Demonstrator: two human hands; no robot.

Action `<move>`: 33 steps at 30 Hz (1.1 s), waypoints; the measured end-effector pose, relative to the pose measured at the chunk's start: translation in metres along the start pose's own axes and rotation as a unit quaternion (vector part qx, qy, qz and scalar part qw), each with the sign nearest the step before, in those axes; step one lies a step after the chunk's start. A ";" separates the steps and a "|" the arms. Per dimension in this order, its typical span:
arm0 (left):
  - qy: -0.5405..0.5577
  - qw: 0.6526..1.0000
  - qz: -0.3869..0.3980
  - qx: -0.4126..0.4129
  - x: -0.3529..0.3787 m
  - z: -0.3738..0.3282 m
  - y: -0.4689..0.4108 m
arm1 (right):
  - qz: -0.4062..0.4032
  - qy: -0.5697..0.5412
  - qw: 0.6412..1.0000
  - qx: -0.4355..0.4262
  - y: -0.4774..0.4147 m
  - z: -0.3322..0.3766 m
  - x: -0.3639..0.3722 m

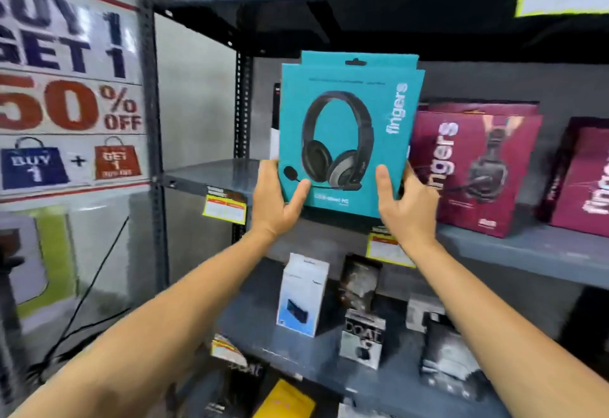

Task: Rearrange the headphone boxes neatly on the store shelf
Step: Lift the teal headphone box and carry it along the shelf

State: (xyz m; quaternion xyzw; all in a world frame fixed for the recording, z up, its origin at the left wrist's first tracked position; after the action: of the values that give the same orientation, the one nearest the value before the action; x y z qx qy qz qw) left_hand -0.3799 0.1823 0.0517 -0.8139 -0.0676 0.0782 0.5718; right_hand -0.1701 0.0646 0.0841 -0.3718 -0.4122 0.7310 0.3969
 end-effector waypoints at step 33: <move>-0.148 0.988 0.039 0.011 -0.105 0.187 -0.026 | 0.122 0.035 0.992 0.024 0.000 0.030 0.209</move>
State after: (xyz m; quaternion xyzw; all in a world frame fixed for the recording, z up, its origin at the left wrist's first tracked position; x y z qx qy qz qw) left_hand -0.5213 0.3416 0.0187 -0.7893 -0.1189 0.2204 0.5606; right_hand -0.2814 0.2412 0.0506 -0.4351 -0.3316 0.7701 0.3282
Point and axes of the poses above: each hand's wrist, its own y-axis away from the middle knuckle, its own x-axis out of the palm, z = x × y, the point moved 10 cm from there along -y, towards the middle knuckle, and after that the axes turned 2 degrees about x, right-handed, at the moved point
